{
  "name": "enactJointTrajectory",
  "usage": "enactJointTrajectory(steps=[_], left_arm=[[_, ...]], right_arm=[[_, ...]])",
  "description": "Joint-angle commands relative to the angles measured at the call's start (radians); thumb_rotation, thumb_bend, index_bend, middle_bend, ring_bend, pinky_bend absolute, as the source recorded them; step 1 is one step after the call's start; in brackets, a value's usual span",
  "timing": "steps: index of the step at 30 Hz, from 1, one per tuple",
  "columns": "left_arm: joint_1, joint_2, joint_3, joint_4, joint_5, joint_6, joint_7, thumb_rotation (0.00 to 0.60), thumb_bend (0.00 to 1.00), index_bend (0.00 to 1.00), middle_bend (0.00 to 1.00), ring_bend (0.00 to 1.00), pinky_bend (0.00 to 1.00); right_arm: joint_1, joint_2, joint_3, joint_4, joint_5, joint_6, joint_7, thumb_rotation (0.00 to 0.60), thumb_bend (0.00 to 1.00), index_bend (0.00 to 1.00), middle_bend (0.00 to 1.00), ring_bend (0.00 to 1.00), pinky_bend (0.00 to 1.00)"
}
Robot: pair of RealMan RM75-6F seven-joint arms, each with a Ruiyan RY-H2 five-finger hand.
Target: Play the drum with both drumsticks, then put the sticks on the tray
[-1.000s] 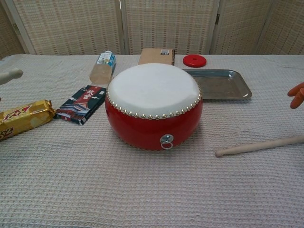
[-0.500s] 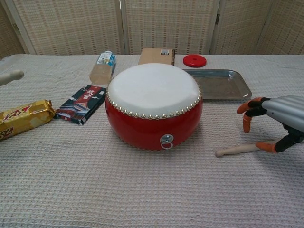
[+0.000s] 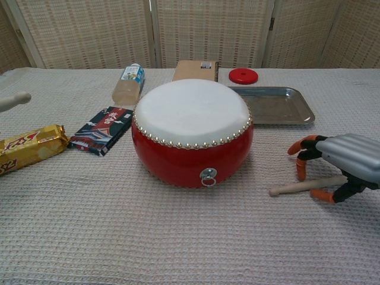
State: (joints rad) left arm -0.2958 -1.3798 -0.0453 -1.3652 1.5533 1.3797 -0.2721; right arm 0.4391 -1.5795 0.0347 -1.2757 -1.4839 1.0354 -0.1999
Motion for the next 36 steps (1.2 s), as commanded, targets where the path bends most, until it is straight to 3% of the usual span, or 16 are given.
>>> enactJointTrajectory(steps=[1, 10, 18, 21, 26, 30, 36], left_arm=[[0.001, 0.001, 0.001, 0.001, -0.003, -0.002, -0.002, 0.600, 0.48, 1.00, 1.00, 1.00, 1.00], [0.009, 0.005, 0.003, 0.005, -0.008, 0.005, -0.013, 0.600, 0.48, 1.00, 1.00, 1.00, 1.00], [0.015, 0.010, 0.003, 0.001, -0.015, 0.006, -0.021, 0.600, 0.47, 1.00, 1.00, 1.00, 1.00], [0.015, 0.012, 0.001, -0.003, -0.018, 0.007, -0.022, 0.600, 0.47, 1.00, 1.00, 1.00, 1.00], [0.016, 0.012, 0.000, -0.011, -0.019, 0.006, -0.019, 0.600, 0.47, 1.00, 1.00, 1.00, 1.00], [0.015, 0.012, 0.001, -0.015, -0.018, 0.005, -0.017, 0.600, 0.47, 1.00, 1.00, 1.00, 1.00], [0.016, 0.015, 0.002, -0.024, -0.015, 0.007, -0.014, 0.600, 0.47, 1.00, 1.00, 1.00, 1.00]], right_arm=[[0.008, -0.012, 0.000, 0.016, 0.003, -0.006, 0.004, 0.600, 0.28, 0.49, 0.17, 0.06, 0.25], [0.018, -0.026, -0.001, 0.027, 0.005, -0.003, 0.042, 0.600, 0.35, 0.56, 0.18, 0.06, 0.25], [-0.003, 0.085, 0.046, -0.133, -0.009, 0.099, 0.267, 0.600, 0.38, 0.64, 0.23, 0.08, 0.25], [-0.011, 0.140, 0.072, -0.194, 0.002, 0.119, 0.424, 0.600, 0.39, 0.67, 0.25, 0.10, 0.25], [-0.029, 0.206, 0.107, -0.244, 0.010, 0.138, 0.841, 0.600, 0.40, 0.72, 0.30, 0.16, 0.27], [-0.029, 0.228, 0.098, -0.197, -0.025, 0.128, 1.178, 0.600, 0.41, 0.74, 0.35, 0.21, 0.29], [-0.009, 0.210, 0.059, -0.040, -0.118, 0.159, 1.633, 0.600, 0.41, 0.74, 0.37, 0.25, 0.33]])
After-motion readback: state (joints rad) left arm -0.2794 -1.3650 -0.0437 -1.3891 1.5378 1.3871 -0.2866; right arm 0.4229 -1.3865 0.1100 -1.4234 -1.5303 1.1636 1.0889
